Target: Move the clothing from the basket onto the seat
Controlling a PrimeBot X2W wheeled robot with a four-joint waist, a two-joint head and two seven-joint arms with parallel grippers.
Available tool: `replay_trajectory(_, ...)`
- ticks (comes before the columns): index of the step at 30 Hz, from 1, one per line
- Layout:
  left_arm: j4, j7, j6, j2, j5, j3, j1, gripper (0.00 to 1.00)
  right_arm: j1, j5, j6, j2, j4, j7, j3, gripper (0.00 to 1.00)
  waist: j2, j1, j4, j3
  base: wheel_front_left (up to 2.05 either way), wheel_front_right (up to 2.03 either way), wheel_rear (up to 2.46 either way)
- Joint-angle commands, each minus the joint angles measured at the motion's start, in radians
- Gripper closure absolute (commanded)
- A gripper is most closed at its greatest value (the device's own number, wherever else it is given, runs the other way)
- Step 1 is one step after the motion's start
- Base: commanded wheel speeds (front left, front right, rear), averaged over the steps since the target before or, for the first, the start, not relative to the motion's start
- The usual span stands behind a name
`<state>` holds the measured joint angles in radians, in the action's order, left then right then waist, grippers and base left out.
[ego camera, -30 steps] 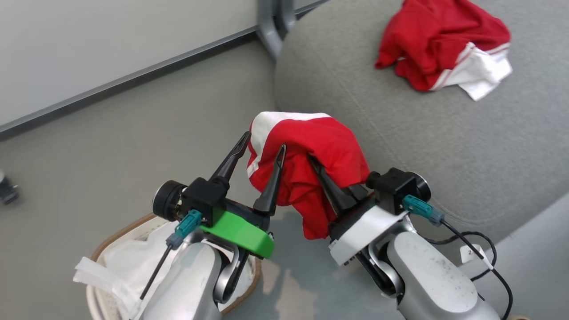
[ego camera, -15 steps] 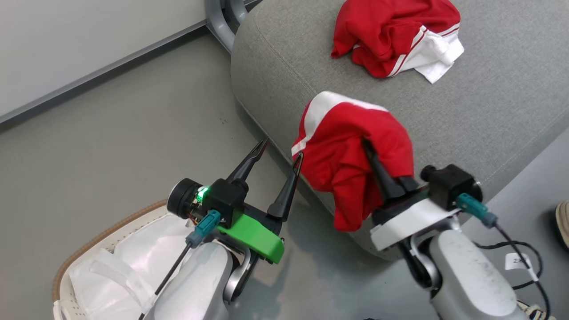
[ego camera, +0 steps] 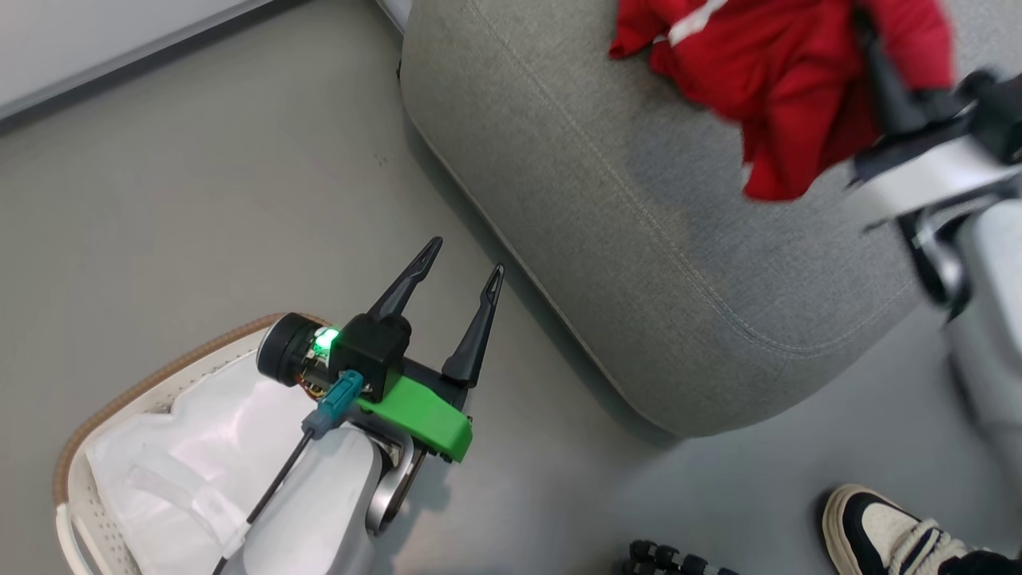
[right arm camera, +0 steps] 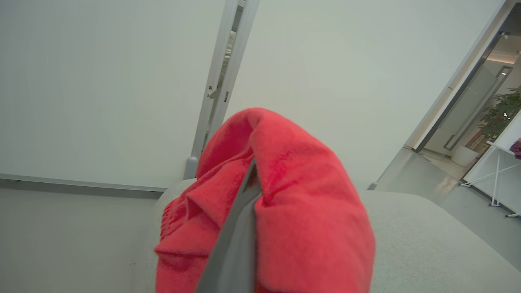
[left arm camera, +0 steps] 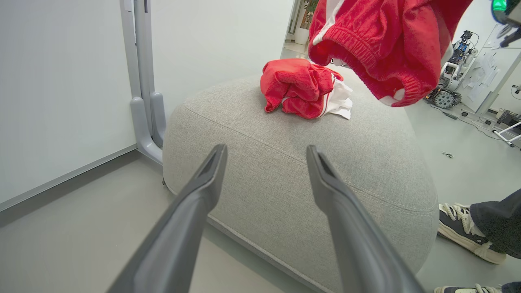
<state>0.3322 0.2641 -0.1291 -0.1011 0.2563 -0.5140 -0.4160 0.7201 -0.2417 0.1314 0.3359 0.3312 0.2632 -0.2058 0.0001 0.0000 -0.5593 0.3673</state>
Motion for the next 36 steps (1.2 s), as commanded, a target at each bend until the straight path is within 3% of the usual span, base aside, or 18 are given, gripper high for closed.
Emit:
replay_trajectory(1,-0.001,0.000,-0.002,-0.008,-0.006,0.002,-0.021,0.00,0.041,0.008,-0.001,0.026,0.020,0.002,0.016,1.00,-0.0001,0.0000,0.026,0.052,0.00,0.00,0.00)
replay_trajectory(6,-0.006,0.000,-0.002,-0.016,-0.016,-0.003,-0.049,0.00,0.188,0.038,-0.001,0.123,0.129,0.002,0.066,1.00,-0.0001,0.0000,0.077,0.123,0.00,0.00,0.00)
replay_trajectory(12,-0.015,0.000,-0.002,-0.031,-0.034,-0.007,-0.094,0.00,0.323,0.070,-0.001,0.186,0.294,0.002,0.177,1.00,-0.0001,0.0000,0.129,0.218,0.00,0.00,0.00)
replay_trajectory(20,-0.019,0.000,-0.002,-0.044,-0.056,0.010,-0.146,0.00,0.390,0.107,-0.001,0.179,0.412,0.002,0.293,1.00,-0.0001,0.0000,0.194,0.324,0.00,0.00,0.00)
replay_trajectory(28,-0.028,0.000,-0.002,-0.047,-0.073,0.039,-0.159,0.00,0.328,0.123,-0.001,0.119,0.440,0.002,0.421,1.00,-0.0001,0.0000,0.233,0.374,0.00,0.00,0.00)
replay_trajectory(29,-0.026,0.000,-0.002,-0.047,-0.074,0.041,-0.158,0.00,0.318,0.130,-0.001,0.111,0.441,0.002,0.440,0.96,-0.0001,0.0000,0.235,0.376,0.00,0.00,0.00)
replay_trajectory(30,-0.025,0.000,-0.002,-0.046,-0.076,0.045,-0.157,0.00,0.309,0.138,-0.001,0.104,0.439,0.002,0.452,0.68,-0.0001,0.0000,0.235,0.377,0.00,0.00,0.00)
replay_trajectory(31,-0.025,0.000,-0.002,-0.046,-0.078,0.050,-0.156,0.00,0.295,0.143,-0.001,0.093,0.434,0.002,0.468,0.01,-0.0001,0.0000,0.234,0.377,0.00,0.00,0.00)
replay_trajectory(36,-0.020,0.000,-0.002,-0.047,-0.081,0.071,-0.143,0.00,0.218,0.163,-0.001,0.041,0.384,0.002,0.500,0.00,-0.0001,0.0000,0.219,0.357,0.00,0.00,0.00)
